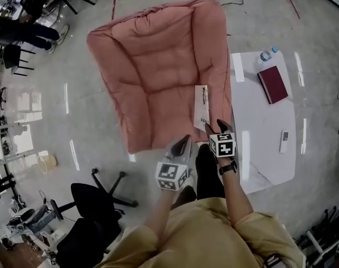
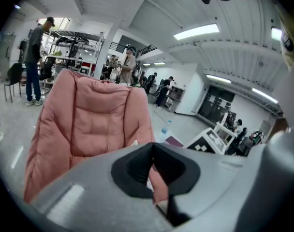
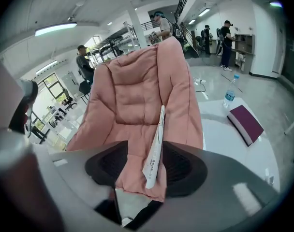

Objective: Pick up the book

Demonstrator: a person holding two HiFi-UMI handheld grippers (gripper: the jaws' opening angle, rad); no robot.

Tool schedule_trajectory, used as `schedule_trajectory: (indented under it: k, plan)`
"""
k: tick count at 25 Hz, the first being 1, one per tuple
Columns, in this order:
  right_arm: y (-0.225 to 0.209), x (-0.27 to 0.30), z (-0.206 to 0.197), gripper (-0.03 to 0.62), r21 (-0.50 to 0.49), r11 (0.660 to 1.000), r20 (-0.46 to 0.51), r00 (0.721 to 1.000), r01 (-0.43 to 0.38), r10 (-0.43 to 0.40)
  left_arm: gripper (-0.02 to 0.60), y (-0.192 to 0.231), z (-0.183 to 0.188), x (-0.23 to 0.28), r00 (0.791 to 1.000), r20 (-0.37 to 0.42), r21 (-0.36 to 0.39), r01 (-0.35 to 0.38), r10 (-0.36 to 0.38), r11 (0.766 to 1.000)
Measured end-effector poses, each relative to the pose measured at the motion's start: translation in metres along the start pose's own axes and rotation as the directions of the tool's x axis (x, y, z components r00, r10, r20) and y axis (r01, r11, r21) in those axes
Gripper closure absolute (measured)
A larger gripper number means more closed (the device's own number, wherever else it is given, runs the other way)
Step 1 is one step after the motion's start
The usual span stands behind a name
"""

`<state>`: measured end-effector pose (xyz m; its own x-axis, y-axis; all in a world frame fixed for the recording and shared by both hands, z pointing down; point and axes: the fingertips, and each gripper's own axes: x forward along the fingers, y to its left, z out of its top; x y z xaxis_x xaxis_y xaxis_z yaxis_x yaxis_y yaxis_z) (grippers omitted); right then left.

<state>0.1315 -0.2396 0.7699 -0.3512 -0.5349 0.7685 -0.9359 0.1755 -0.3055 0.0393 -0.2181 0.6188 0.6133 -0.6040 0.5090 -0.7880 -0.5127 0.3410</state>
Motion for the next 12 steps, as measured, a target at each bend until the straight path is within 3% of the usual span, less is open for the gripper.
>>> schedule_trajectory:
  k: [12]
  plan:
    - [-0.014, 0.105, -0.019, 0.332, -0.007, 1.0, -0.131, 0.991, 0.011, -0.012, 0.581, 0.054, -0.041, 0.017, 0.992, -0.095, -0.095, -0.086, 0.077, 0.992]
